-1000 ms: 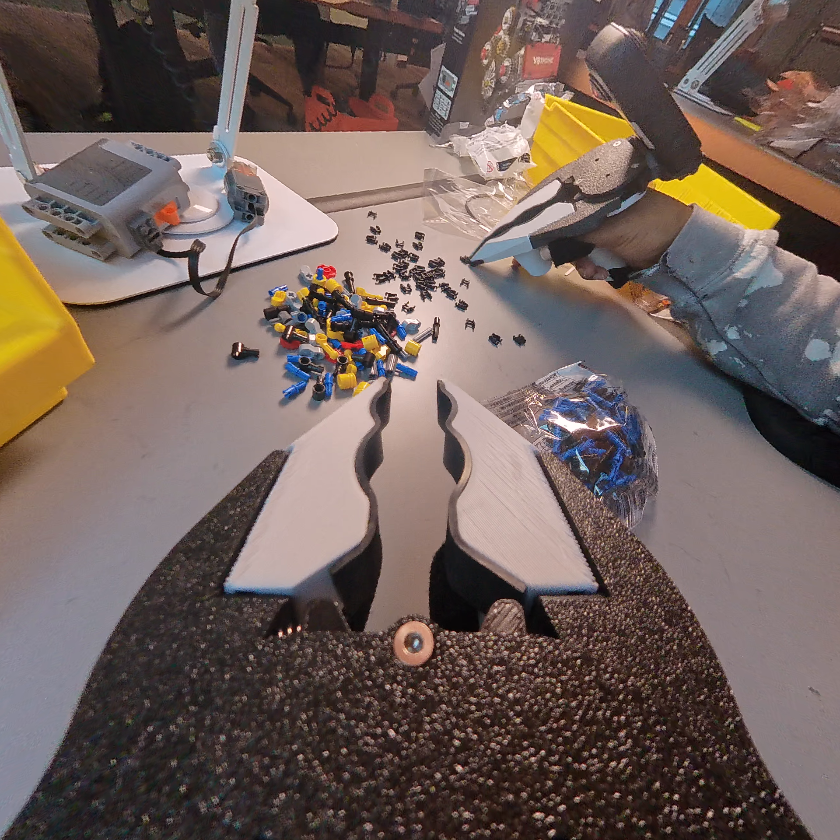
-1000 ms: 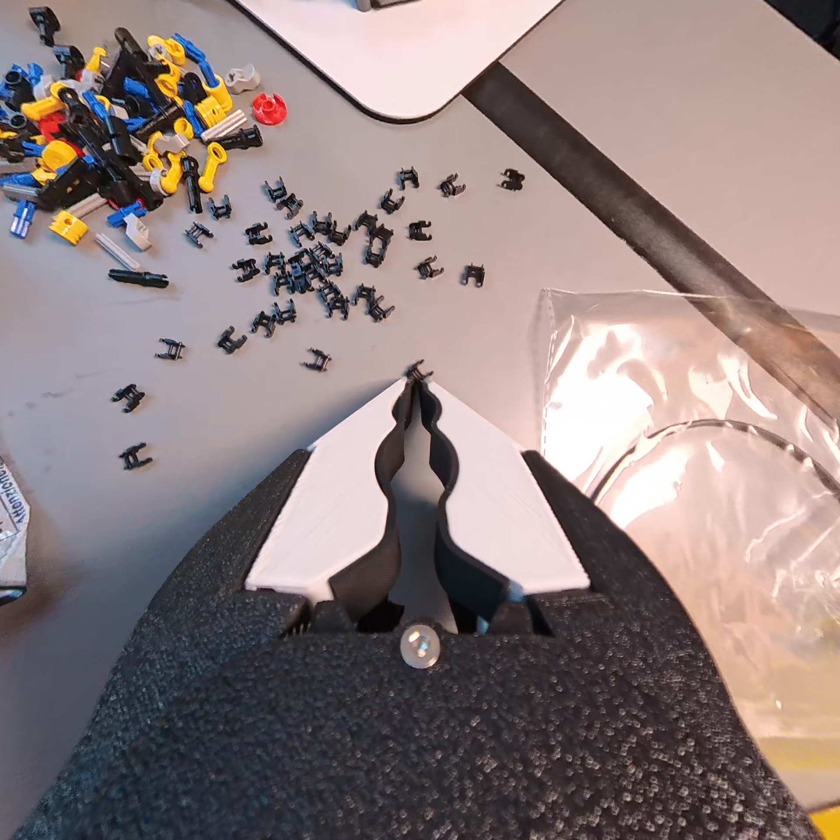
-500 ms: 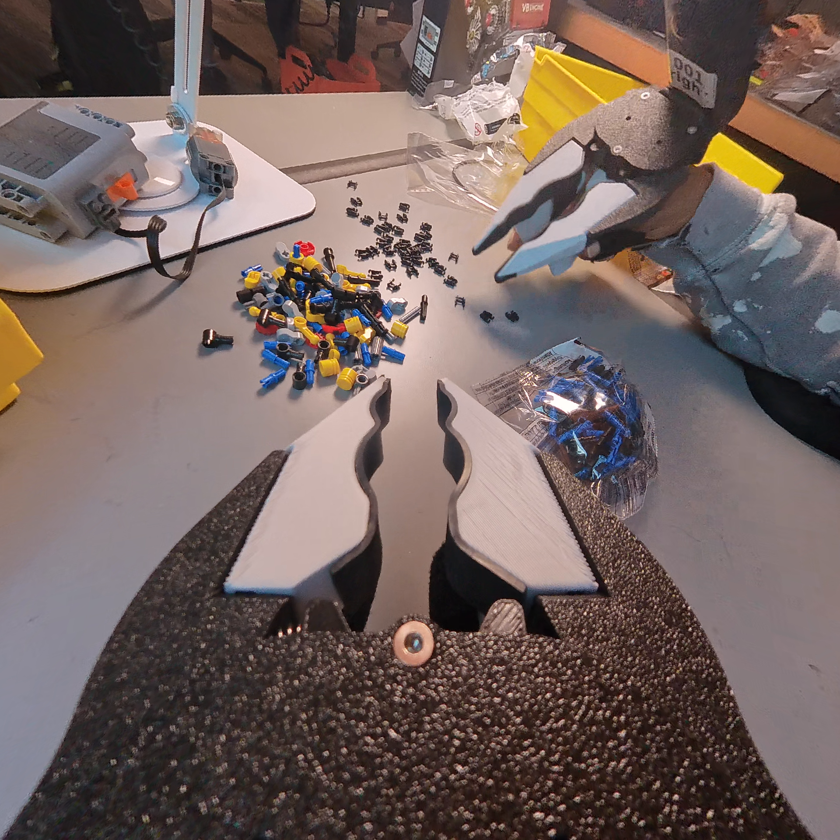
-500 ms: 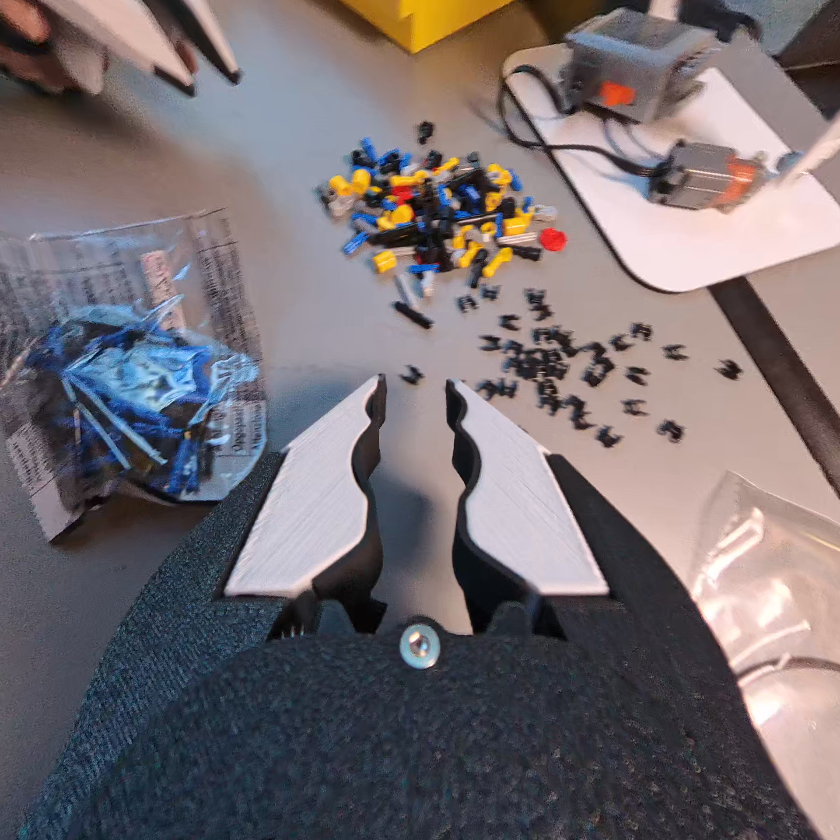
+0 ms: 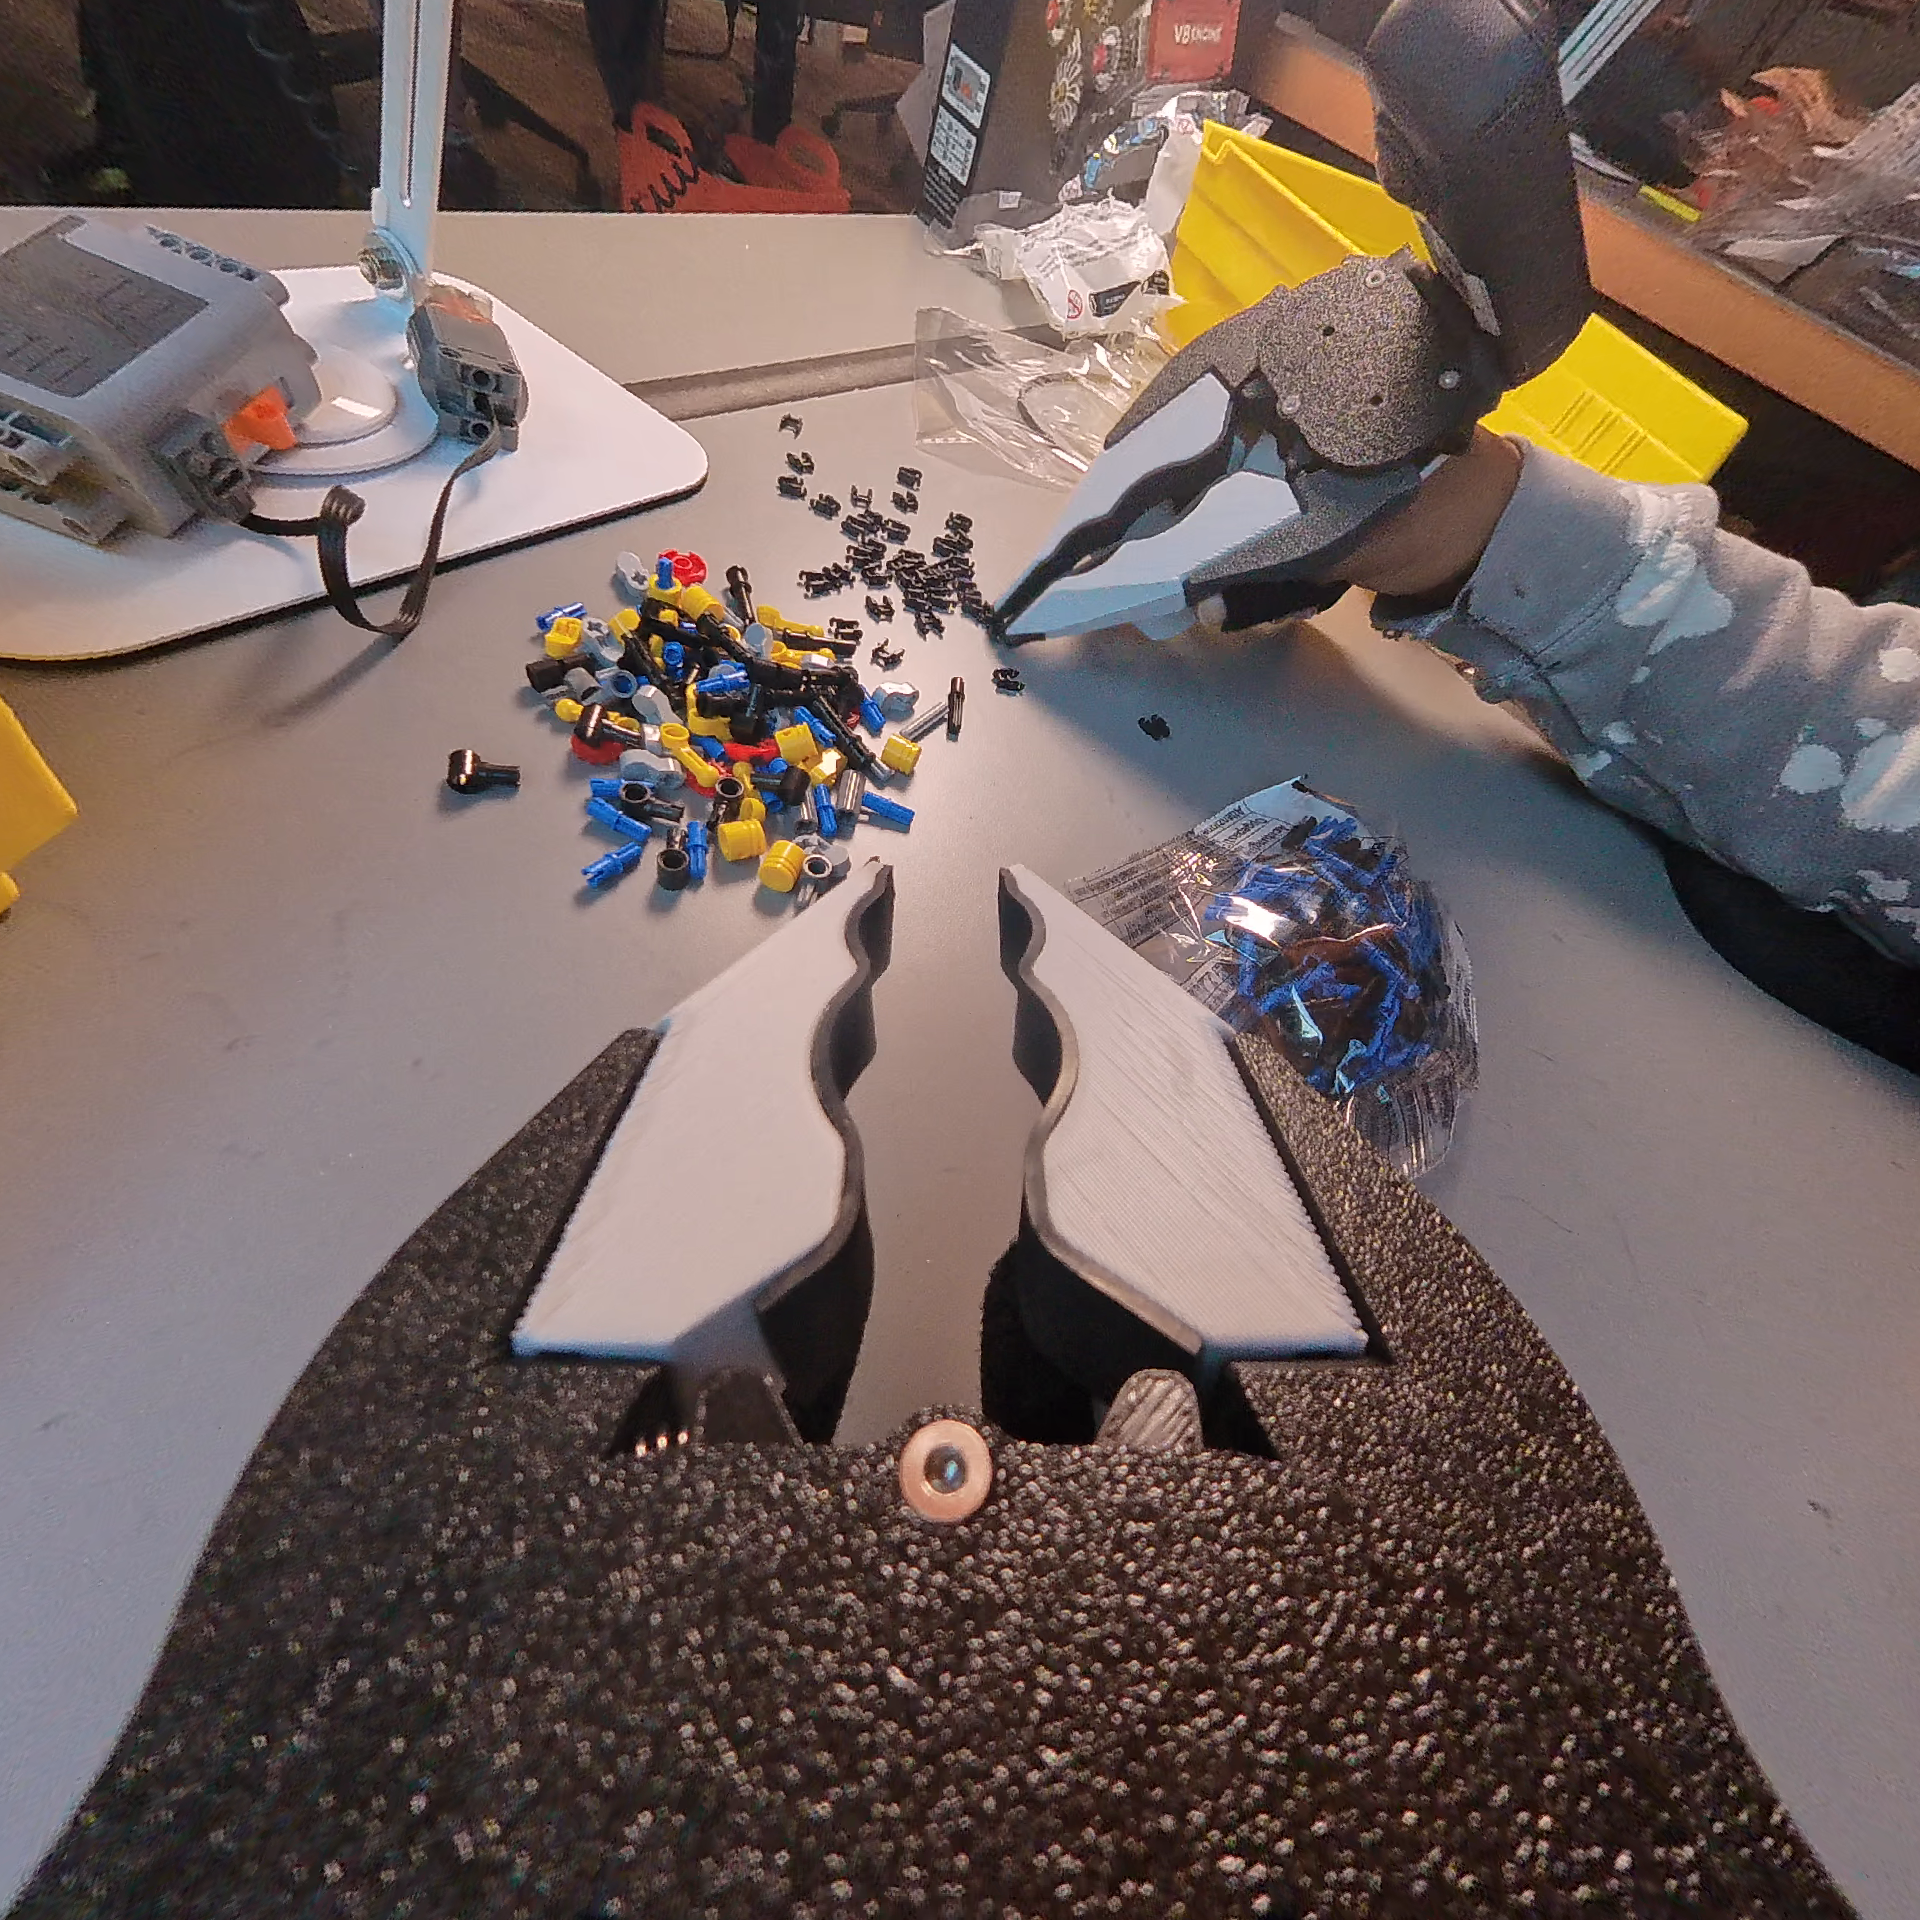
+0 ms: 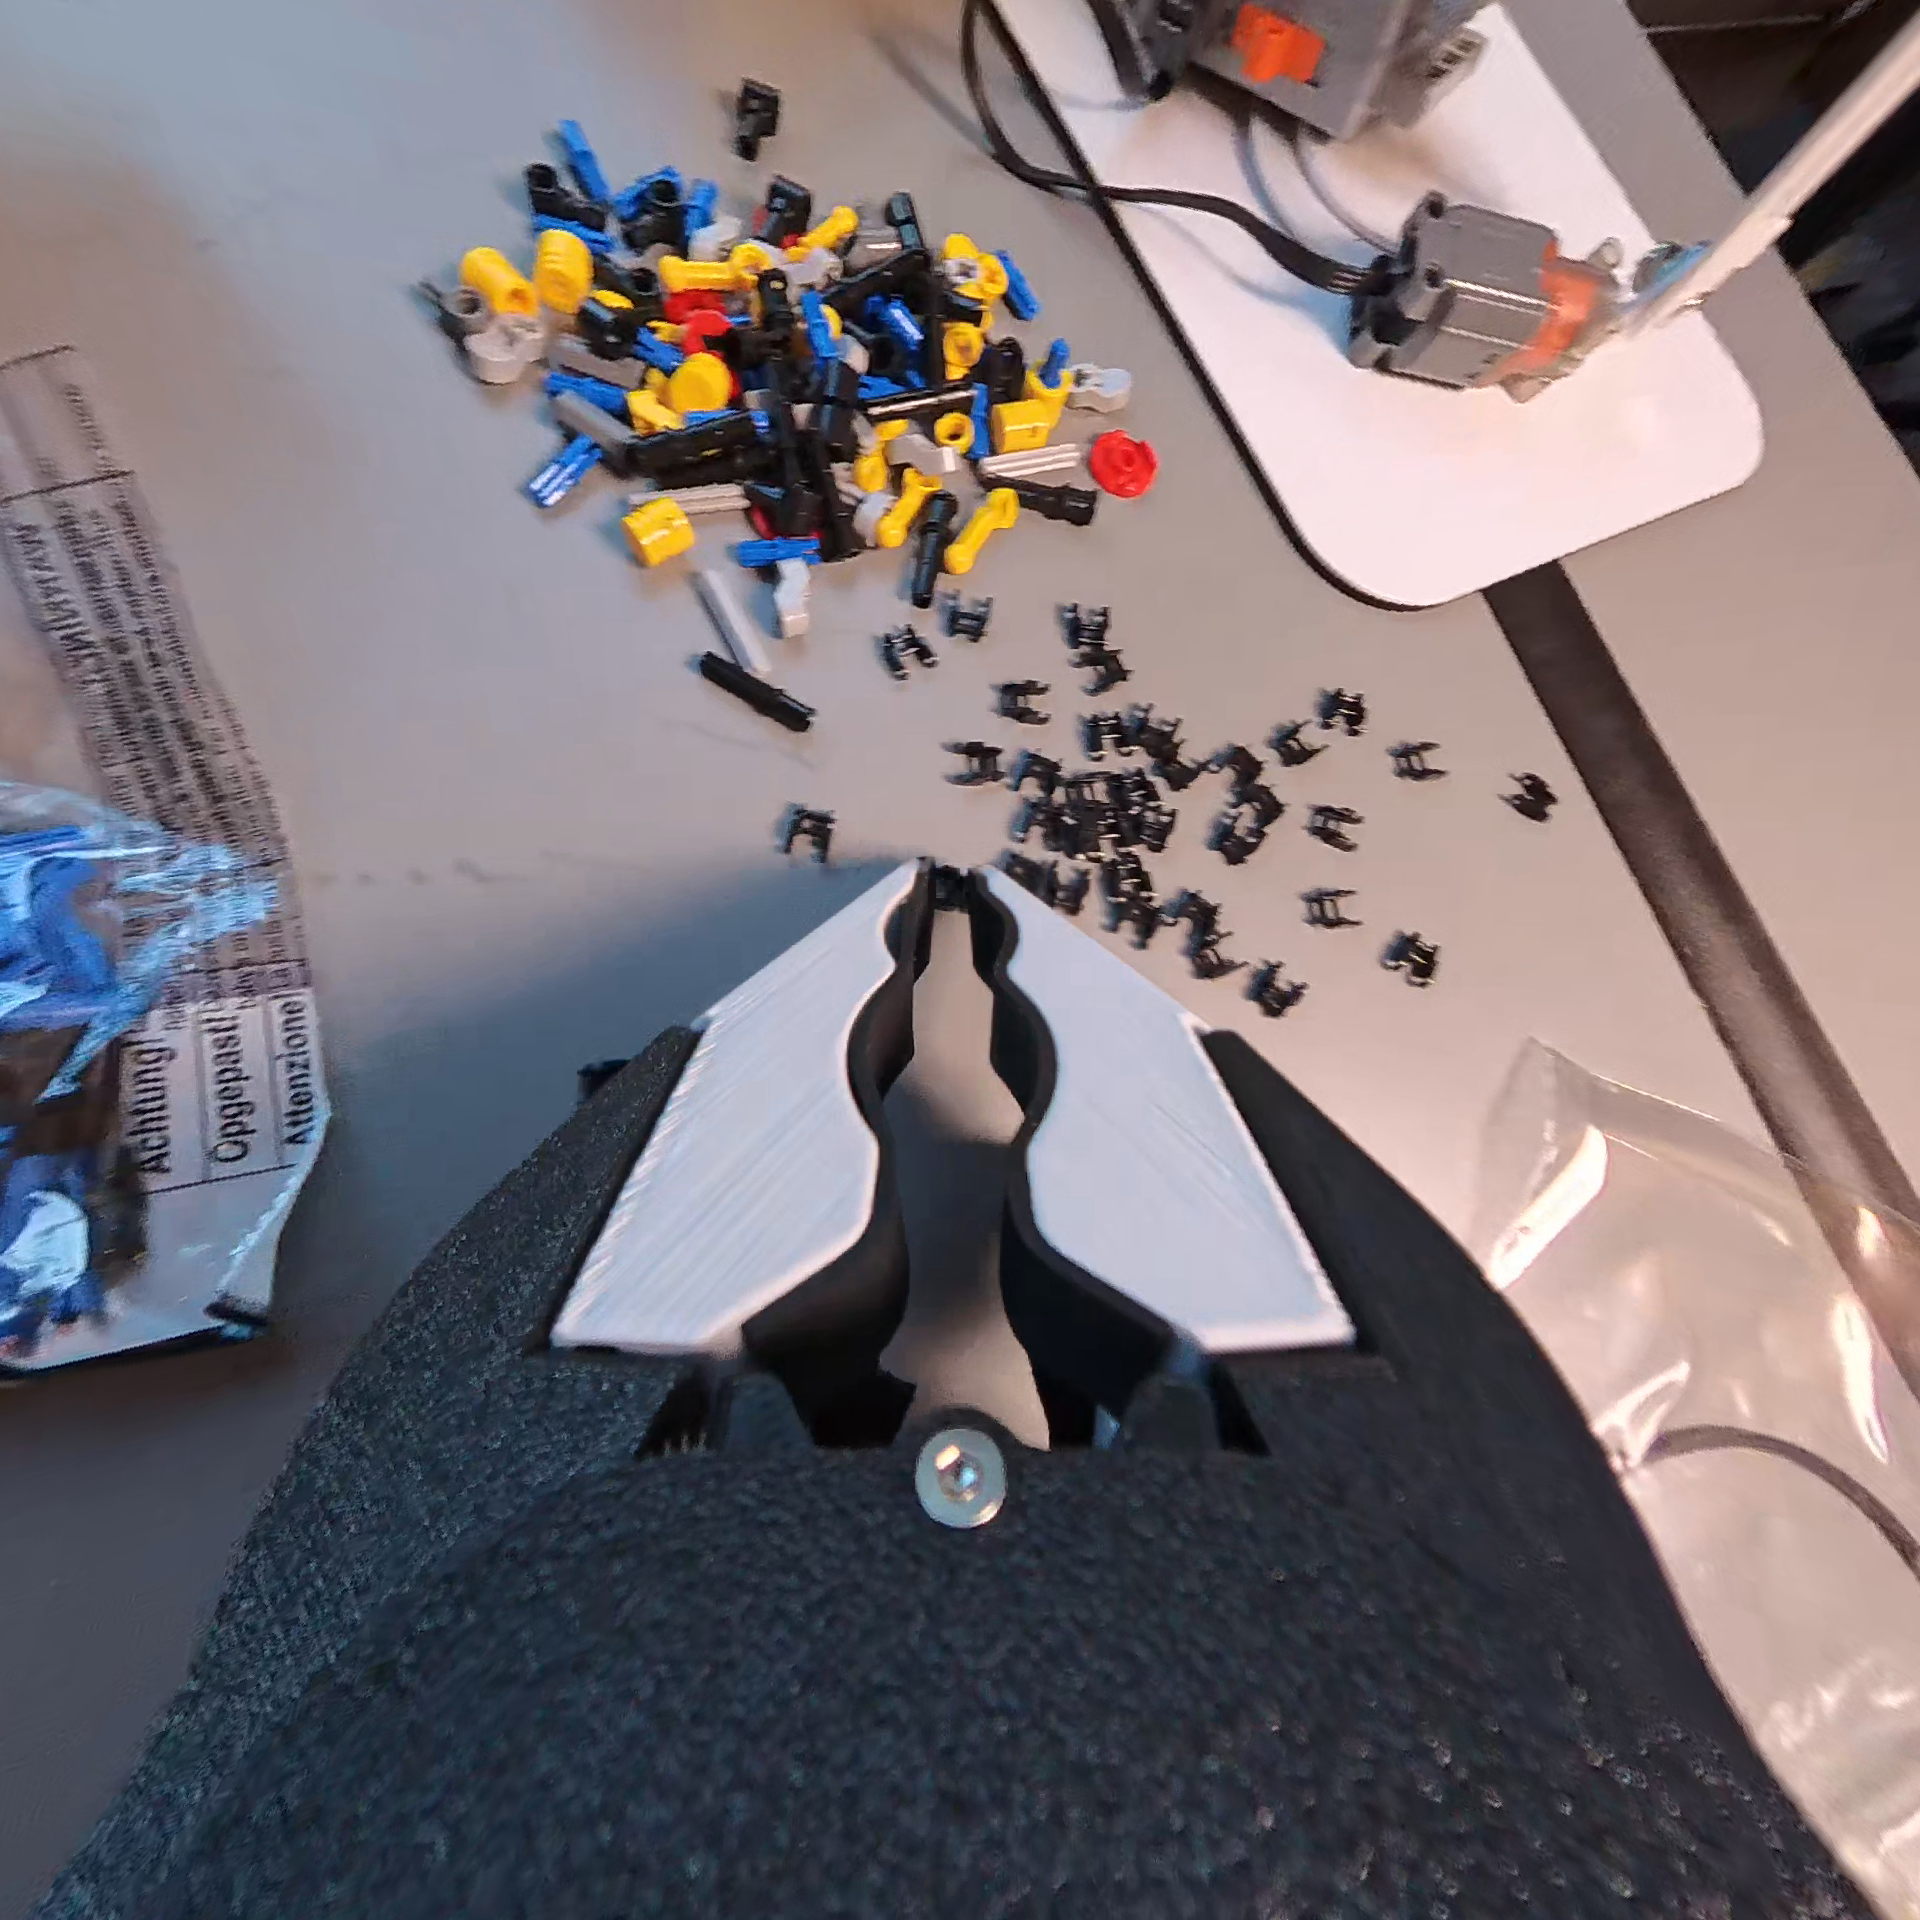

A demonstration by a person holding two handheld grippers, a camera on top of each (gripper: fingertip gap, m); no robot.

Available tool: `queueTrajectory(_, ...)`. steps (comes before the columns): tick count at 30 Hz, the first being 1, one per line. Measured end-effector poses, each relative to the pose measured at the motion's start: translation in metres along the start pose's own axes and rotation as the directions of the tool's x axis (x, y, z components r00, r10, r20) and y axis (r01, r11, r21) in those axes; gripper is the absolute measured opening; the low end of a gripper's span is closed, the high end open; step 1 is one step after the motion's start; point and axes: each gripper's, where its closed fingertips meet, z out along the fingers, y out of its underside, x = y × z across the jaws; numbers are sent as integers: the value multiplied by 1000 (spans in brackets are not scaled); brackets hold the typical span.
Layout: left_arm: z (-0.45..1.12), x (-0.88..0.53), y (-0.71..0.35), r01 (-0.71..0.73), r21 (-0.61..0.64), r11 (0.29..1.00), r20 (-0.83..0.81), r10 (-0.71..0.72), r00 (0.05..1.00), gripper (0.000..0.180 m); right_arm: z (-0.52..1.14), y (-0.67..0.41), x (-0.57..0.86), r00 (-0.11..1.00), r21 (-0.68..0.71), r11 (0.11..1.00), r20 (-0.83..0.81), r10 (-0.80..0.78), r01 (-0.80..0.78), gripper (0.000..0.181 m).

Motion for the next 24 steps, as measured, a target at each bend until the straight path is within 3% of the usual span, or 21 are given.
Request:
queueTrajectory(4,0,0,0,4,-2,1000,-5,-4,1000,18,-8,-15,-12,998,85,996,63,22,-27,15)
queueTrajectory(6,1,1,1,5,-10,1000,-8,-5,1000,18,-5,-13,-23,995,61,998,100,-5,-2,18)
queueTrajectory(10,1,1,2,2,-13,1000,-11,-3,1000,18,3,-5,-12,999,14,1000,41,1,-1,2)
queueTrajectory(13,1,1,1,10,-10,1000,-14,-11,1000,18,2,-3,11,999,10,999,-40,36,-35,4)
queueTrajectory(17,2,1,2,16,-16,1000,-19,-16,1000,18,10,-39,2,999,93,995,18,41,-42,13)
queueTrajectory(22,1,1,2,18,-14,1000,-19,-19,1000,18,38,-37,-4,998,-7,999,63,-32,33,22)
queueTrajectory(24,0,0,2,25,-13,1000,-20,-25,999,18,40,-37,-4,994,-8,1000,109,-17,18,14)
